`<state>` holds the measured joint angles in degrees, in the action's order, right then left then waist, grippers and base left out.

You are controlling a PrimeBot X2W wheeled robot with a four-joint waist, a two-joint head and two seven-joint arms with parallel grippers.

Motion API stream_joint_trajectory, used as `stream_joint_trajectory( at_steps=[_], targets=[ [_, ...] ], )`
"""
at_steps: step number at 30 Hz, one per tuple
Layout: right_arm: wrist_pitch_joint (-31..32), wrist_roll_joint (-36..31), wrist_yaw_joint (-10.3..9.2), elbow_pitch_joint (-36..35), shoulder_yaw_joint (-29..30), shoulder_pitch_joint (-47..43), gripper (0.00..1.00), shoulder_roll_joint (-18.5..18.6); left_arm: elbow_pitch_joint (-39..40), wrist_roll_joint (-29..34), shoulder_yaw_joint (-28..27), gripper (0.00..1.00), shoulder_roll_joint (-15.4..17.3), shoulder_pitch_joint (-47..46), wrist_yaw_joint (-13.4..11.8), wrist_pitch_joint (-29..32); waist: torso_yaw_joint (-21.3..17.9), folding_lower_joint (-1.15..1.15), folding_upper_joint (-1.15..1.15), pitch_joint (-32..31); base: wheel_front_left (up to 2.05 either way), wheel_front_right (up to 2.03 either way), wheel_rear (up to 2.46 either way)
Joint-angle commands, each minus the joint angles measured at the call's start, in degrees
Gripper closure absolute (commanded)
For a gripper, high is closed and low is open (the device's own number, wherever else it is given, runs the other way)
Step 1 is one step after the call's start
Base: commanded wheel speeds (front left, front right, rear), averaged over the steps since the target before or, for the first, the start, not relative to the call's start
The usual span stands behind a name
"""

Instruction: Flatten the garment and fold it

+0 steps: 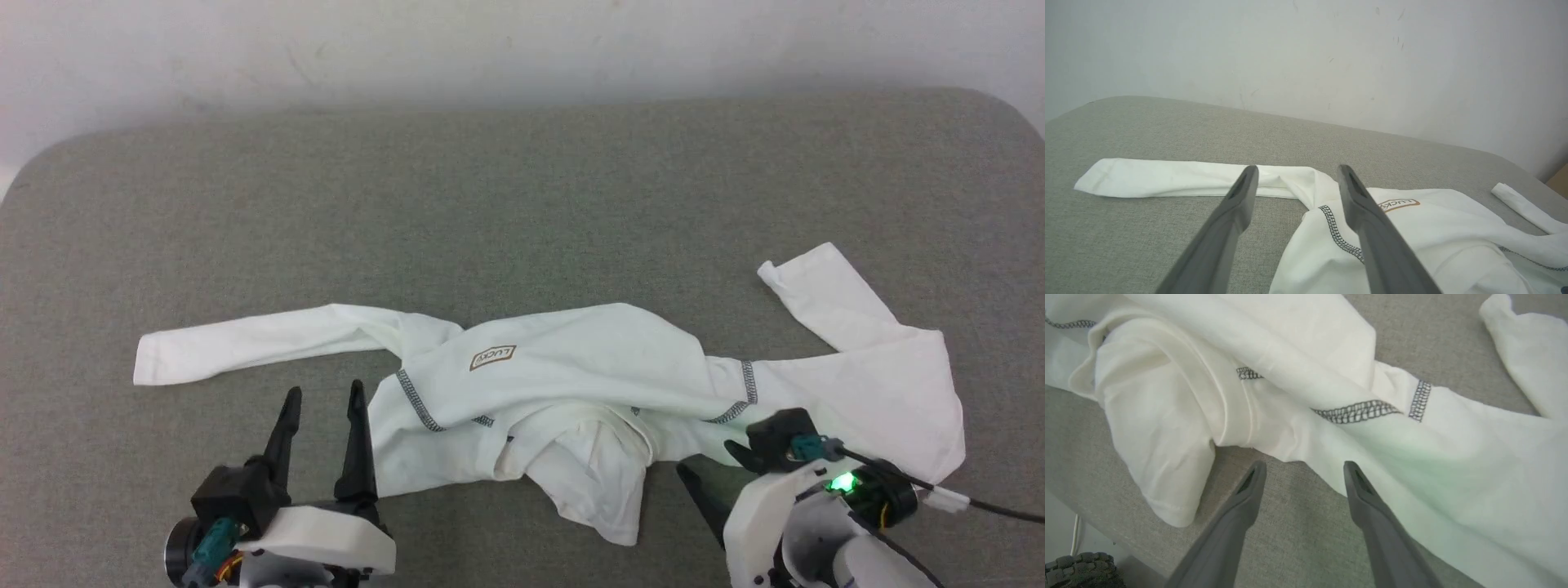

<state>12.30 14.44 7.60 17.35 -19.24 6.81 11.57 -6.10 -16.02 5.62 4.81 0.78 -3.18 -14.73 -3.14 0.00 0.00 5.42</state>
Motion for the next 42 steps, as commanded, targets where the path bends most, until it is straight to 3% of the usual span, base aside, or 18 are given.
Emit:
stream_joint_trajectory(
  at_steps=[1, 11, 14, 15, 16, 17, 18, 25, 29, 34, 42],
  targets=[
    [1.2, 0.7, -0.11, 2.0, -1.6, 2.6, 0.00, 0.2, -0.3, 0.7, -0.4, 0.00, -0.5, -1.1, 0.6, -0.3, 0.8, 0.00, 0.00, 1.2, 0.00, 0.00, 0.00],
    [8.3, 2.8, -0.11, 14.2, -8.8, 13.3, 0.00, -0.3, -2.1, 2.1, -0.7, 0.00, -1.6, -2.9, 2.2, -0.3, 1.2, 0.00, 0.00, 3.5, 0.00, 0.00, 0.00],
    [13.5, 4.8, -0.11, 18.4, -11.2, 14.1, 0.00, -1.0, -2.7, 2.4, -0.8, 0.00, -1.7, -3.2, 2.4, -0.3, 1.2, 0.00, 0.00, 3.8, 0.00, 0.00, 0.00],
    [15.4, 5.8, -0.11, 19.3, -12.1, 14.4, 0.09, -1.1, -2.9, 2.6, -0.8, 0.00, -1.8, -3.2, 2.5, -0.3, 1.3, 0.00, 0.00, 3.8, 0.00, 0.00, 0.00],
    [17.3, 7.2, -0.11, 20.1, -12.7, 14.4, 0.49, -1.3, -3.1, 2.7, -0.8, 0.00, -1.8, -3.3, 2.6, -0.3, 1.3, 0.00, 0.00, 3.8, 0.00, 0.00, 0.00],
    [18.8, 8.4, -0.11, 20.4, -13.3, 14.5, 0.64, -1.4, -3.3, 2.8, -0.8, 0.00, -1.8, -3.3, 2.7, -0.3, 1.3, 0.00, 0.00, 3.7, 0.00, 0.00, 0.00],
    [19.6, 9.4, -0.11, 20.4, -13.7, 14.6, 1.00, -1.3, -3.6, 2.9, -0.7, 0.00, -1.8, -3.3, 2.8, -0.3, 1.2, 0.00, 0.00, 3.5, 0.00, 0.00, 0.00],
    [16.0, 12.4, -0.11, 16.2, -13.1, 13.7, 1.00, 1.1, -7.3, 2.9, 1.0, 0.00, -1.5, -2.5, 5.3, 0.2, 0.9, 0.00, 0.00, 1.2, 0.00, 0.00, 0.00],
    [14.8, 12.6, -0.11, 13.1, -11.7, 12.1, 1.00, 1.9, -8.2, 1.9, 3.0, 0.00, -0.8, -2.5, 7.6, 4.4, 0.6, 0.00, 0.00, 0.0, 0.00, 0.00, 0.00],
    [15.6, 12.2, -0.11, 7.2, -9.5, 8.8, 1.00, 2.6, -9.0, 0.2, 8.0, 0.00, 2.0, -3.5, 9.8, 17.1, -0.1, 0.00, 0.00, -0.7, 0.00, 0.00, 0.00],
    [19.3, 11.0, -0.11, -1.0, -7.0, 5.6, 1.00, 2.3, -13.3, -2.6, 14.8, 0.00, 7.2, -10.1, 10.6, 32.8, -2.5, 0.00, 0.00, 0.6, 0.00, 0.00, 0.00]
  ],
)
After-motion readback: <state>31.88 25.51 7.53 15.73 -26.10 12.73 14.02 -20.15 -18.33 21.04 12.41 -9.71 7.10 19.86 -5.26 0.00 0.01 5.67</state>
